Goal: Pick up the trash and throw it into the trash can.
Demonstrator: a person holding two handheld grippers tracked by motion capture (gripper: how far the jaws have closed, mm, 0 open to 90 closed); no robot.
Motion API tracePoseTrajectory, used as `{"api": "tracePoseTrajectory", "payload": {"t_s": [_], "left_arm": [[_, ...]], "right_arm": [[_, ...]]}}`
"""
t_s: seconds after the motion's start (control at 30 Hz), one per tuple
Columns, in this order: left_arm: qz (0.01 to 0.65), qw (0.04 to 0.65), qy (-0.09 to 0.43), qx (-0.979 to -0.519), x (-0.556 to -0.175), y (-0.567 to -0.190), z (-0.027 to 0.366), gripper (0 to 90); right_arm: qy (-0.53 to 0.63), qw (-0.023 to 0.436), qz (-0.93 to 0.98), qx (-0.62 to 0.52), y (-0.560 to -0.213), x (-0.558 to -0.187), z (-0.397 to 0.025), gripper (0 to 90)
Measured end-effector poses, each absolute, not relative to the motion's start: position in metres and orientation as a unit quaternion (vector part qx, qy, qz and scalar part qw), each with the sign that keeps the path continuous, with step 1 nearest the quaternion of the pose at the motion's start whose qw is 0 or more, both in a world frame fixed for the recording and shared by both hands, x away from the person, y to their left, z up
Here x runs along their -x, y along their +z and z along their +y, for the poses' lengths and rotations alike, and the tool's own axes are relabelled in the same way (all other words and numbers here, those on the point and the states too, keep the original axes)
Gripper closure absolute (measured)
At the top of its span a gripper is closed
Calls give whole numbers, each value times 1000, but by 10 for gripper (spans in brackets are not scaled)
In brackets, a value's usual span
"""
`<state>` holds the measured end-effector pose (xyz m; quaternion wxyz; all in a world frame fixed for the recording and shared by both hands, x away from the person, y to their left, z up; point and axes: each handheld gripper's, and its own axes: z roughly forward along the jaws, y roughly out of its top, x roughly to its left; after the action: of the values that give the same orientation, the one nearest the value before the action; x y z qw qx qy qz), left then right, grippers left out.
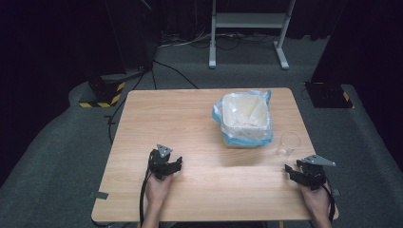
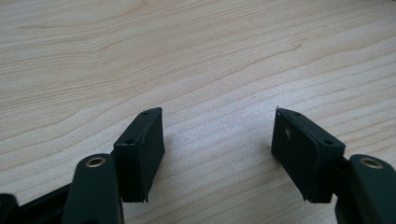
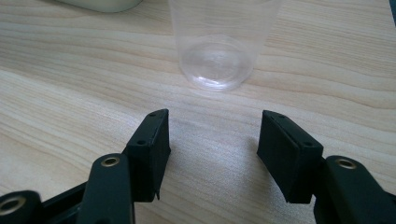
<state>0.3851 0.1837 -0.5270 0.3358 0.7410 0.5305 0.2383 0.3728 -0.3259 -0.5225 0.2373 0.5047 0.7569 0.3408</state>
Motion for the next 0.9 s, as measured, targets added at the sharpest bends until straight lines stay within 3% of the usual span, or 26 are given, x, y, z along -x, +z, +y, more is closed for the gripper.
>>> {"api": "tracePoseTrajectory", "payload": {"t_s": [0.9], "left_arm": [[529,334,237,-743,-385,-527,184,341]], "right_arm": [[341,236,758,-503,-522,-373,-326,442]]}}
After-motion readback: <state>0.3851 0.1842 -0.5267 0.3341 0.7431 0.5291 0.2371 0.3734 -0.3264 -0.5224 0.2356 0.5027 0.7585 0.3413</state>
